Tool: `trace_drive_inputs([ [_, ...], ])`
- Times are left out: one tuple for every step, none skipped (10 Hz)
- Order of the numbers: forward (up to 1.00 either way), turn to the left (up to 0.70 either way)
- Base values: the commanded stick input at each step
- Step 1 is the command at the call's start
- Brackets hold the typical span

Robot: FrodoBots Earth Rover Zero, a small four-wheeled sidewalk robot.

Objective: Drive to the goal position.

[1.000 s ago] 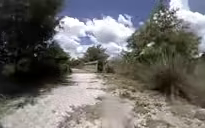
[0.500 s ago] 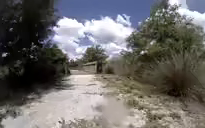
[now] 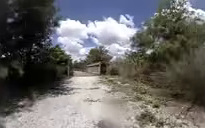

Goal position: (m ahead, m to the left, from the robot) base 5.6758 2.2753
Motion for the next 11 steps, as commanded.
trace_drive_inputs([
  [0.7, 0.0],
  [0.7, 0.0],
  [0.7, 0.0],
  [0.7, 0.0],
  [0.7, 0.0],
  [0.7, 0.0],
  [0.7, 0.0],
  [0.7, 0.0],
  [0.7, 0.0],
  [0.7, 0.34],
  [0.7, 0.35],
])
